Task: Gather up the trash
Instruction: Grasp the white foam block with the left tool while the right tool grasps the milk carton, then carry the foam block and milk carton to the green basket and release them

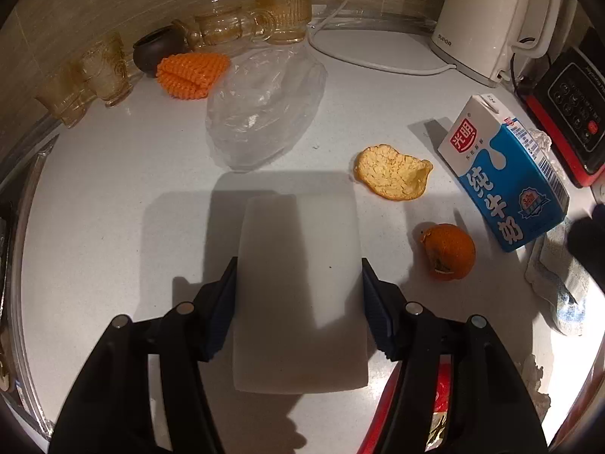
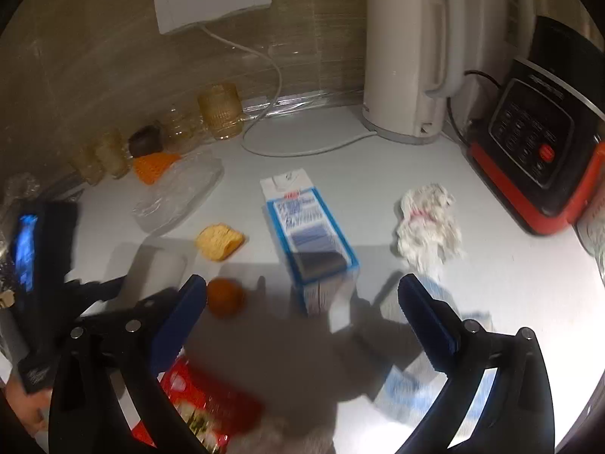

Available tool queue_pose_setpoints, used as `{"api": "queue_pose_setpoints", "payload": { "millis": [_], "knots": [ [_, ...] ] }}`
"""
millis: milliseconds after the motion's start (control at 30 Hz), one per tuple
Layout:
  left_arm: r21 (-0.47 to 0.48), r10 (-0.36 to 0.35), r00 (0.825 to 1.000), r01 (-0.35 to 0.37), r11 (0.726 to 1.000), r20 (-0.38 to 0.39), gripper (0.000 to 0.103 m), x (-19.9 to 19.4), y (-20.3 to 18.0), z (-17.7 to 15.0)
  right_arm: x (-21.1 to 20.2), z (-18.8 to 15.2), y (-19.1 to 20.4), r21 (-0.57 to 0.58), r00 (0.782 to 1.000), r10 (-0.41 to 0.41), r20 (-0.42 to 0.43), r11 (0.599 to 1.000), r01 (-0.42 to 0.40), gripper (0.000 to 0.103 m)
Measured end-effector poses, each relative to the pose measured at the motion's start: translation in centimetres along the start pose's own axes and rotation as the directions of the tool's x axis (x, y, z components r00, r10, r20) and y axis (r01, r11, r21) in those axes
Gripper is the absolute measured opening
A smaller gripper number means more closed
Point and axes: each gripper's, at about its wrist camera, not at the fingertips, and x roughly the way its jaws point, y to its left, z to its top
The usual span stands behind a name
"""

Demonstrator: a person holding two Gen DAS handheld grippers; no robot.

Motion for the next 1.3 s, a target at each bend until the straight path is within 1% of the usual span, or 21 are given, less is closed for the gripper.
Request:
{"api": "queue_pose_setpoints", "payload": {
  "millis": [67, 100, 133, 167, 233, 267, 367, 433, 567, 667, 733, 800, 900, 933, 967, 1000, 1100, 1133, 1167, 1233, 1300],
  "knots": [
    [0.007, -0.003, 1.000, 0.003, 1.000, 0.005, 0.058, -0.3, 0.2, 0.0, 1.7, 1.0, -0.3, -0.010, 0.999, -0.025, -0.023, 1.000, 0.025, 0.100],
    [0.009, -0.006, 1.000, 0.006, 1.000, 0.007, 0.058, -0.4, 0.4, 0.0, 2.6, 1.5, -0.5, -0.008, 0.999, -0.034, -0.034, 0.999, 0.034, 0.095],
    [0.009, -0.010, 1.000, 0.010, 1.000, 0.008, 0.058, -0.6, 0.5, 0.0, 3.5, 1.8, -0.8, -0.001, 0.998, -0.041, -0.053, 0.999, 0.041, 0.084],
    [0.011, -0.016, 1.000, 0.016, 1.000, 0.007, 0.058, -0.7, 0.7, 0.1, 4.4, 2.1, -1.1, 0.010, 0.996, -0.041, -0.076, 0.999, 0.041, 0.077],
    [0.009, -0.029, 1.000, 0.029, 1.000, 0.009, 0.058, -1.1, 1.0, 0.2, 5.8, 2.5, -1.7, 0.048, 0.992, -0.015, -0.123, 0.999, 0.021, 0.052],
    [0.012, -0.038, 0.999, 0.038, 0.999, 0.009, 0.058, -1.3, 1.2, 0.2, 6.2, 2.5, -1.8, 0.066, 0.990, -0.004, -0.139, 0.998, 0.013, 0.051],
    [0.042, -0.052, 0.998, 0.051, 0.998, 0.020, 0.058, -2.2, 1.6, 0.2, 5.9, 2.7, -1.8, 0.100, 0.990, 0.021, -0.138, 0.995, -0.007, 0.046],
    [0.078, -0.072, 0.997, 0.070, 0.994, 0.033, 0.058, -3.2, 1.7, 0.0, 4.5, 2.9, -1.5, 0.132, 0.994, 0.036, -0.103, 0.991, -0.023, 0.042],
    [0.174, -0.144, 0.988, 0.133, 0.976, 0.052, 0.058, -6.1, 1.6, -0.9, -0.3, 2.1, -0.5, 0.167, 0.999, 0.007, -0.032, 0.986, -0.002, 0.042],
    [0.261, -0.213, 0.976, 0.195, 0.946, 0.044, 0.058, -8.7, 1.5, -2.4, -5.1, 0.4, 1.1, 0.201, 1.000, -0.025, 0.018, 0.979, 0.021, 0.042],
    [0.326, -0.270, 0.962, 0.246, 0.913, 0.030, 0.058, -10.5, 1.5, -3.8, -8.9, -1.6, 2.2, 0.241, 0.997, -0.052, 0.052, 0.970, 0.038, 0.042],
    [0.395, -0.321, 0.947, 0.290, 0.872, 0.014, 0.058, -12.4, 1.3, -5.5, -12.8, -4.2, 3.5, 0.284, 0.993, -0.084, 0.081, 0.957, 0.058, 0.042],
    [0.514, -0.400, 0.915, 0.363, 0.777, -0.042, 0.058, -15.0, 0.9, -8.9, -17.5, -8.4, 5.6, 0.347, 0.986, -0.146, 0.082, 0.932, 0.109, 0.042],
    [0.561, -0.425, 0.902, 0.388, 0.732, -0.069, 0.058, -15.7, 0.7, -10.4, -19.1, -10.0, 6.4, 0.373, 0.982, -0.169, 0.080, 0.919, 0.128, 0.042],
    [0.598, -0.438, 0.894, 0.402, 0.694, -0.093, 0.058, -16.2, 0.6, -11.7, -20.4, -11.6, 6.8, 0.397, 0.979, -0.190, 0.075, 0.906, 0.146, 0.042],
    [0.633, -0.456, 0.881, 0.427, 0.646, -0.129, 0.058, -16.7, 0.5, -13.3, -21.6, -13.3, 7.3, 0.422, 0.975, -0.213, 0.067, 0.892, 0.165, 0.042],
    [0.698, -0.473, 0.847, 0.491, 0.521, -0.243, 0.058, -17.2, 0.0, -17.7, -24.9, -18.8, 8.5, 0.506, 0.959, -0.282, 0.031, 0.832, 0.229, 0.042],
    [0.718, -0.466, 0.840, 0.503, 0.482, -0.276, 0.058, -17.1, -0.2, -19.3, -25.6, -20.2, 8.6, 0.532, 0.956, -0.294, 0.015, 0.811, 0.242, 0.042],
    [0.732, -0.455, 0.838, 0.509, 0.452, -0.302, 0.058, -16.8, -0.4, -20.7, -26.4, -21.8, 8.8, 0.558, 0.951, -0.310, 0.000, 0.789, 0.258, 0.042],
    [0.741, -0.431, 0.826, 0.536, 0.404, -0.362, 0.058, -15.8, -0.9, -23.0, -27.5, -24.7, 9.3, 0.602, 0.940, -0.340, -0.032, 0.744, 0.290, 0.042],
    [0.745, -0.402, 0.823, 0.549, 0.379, -0.402, 0.058, -14.6, -1.5, -24.8, -28.1, -27.0, 9.4, 0.640, 0.931, -0.360, -0.058, 0.702, 0.312, 0.042]
  ]
}}
